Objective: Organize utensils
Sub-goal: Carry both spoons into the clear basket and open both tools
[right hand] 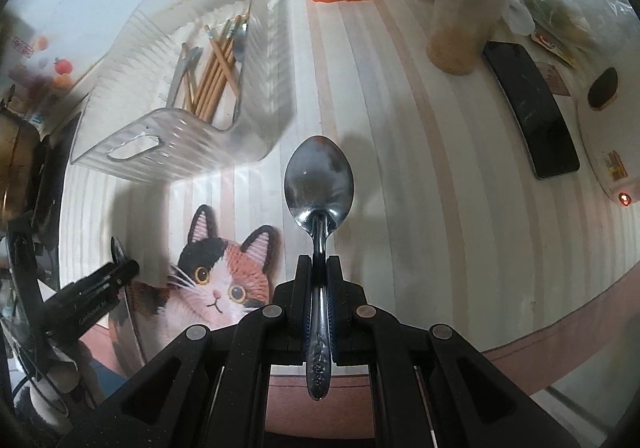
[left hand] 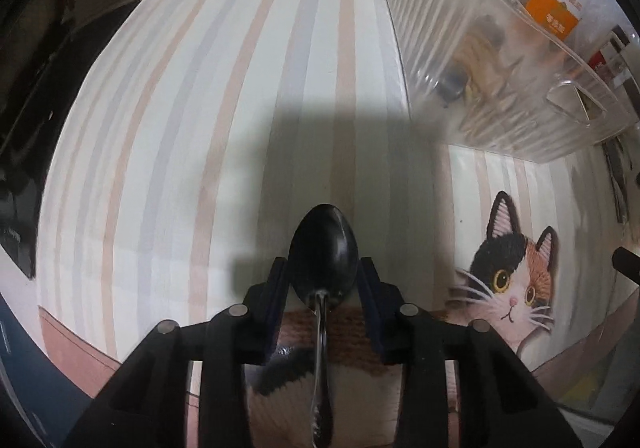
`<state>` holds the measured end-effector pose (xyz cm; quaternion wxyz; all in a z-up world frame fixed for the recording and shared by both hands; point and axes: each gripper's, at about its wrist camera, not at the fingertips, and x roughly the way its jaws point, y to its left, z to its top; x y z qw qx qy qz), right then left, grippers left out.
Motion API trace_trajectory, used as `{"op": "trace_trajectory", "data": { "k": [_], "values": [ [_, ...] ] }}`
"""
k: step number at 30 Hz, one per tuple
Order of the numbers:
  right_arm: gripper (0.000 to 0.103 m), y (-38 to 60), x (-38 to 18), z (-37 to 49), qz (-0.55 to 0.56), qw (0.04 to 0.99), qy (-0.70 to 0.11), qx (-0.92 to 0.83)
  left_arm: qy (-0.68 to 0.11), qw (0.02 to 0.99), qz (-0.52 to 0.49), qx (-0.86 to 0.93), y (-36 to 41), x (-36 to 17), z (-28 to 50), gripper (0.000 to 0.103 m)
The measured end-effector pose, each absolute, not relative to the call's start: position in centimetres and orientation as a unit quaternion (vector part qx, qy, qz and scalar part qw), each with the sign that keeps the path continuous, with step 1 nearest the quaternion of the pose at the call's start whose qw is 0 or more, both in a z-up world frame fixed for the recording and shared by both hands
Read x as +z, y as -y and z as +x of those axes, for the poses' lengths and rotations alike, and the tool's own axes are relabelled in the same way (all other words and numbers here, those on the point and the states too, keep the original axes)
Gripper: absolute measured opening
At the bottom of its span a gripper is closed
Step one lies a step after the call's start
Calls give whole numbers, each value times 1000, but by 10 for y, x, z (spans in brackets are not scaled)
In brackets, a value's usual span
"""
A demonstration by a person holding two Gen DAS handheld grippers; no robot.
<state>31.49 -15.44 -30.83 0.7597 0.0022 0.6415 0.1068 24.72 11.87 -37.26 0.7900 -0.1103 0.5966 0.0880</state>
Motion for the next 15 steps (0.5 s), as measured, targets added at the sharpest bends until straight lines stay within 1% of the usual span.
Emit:
{"op": "trace_trajectory", "data": {
  "k": [4, 7, 10, 15],
  "values": [
    [7, 156, -306, 314, 4, 762, -639, 107, -592, 793, -109, 91, -122, -367, 245, 31],
    [7, 155, -301, 315, 7, 765, -634, 110, -579, 802, -113, 95, -125, -352, 239, 31],
    [7, 153, -290, 317, 15, 771, -626, 118, -559, 814, -121, 100, -132, -326, 233, 31],
    [7, 147, -265, 322, 32, 782, -607, 139, -508, 844, -139, 99, -146, -264, 227, 31]
  ]
}}
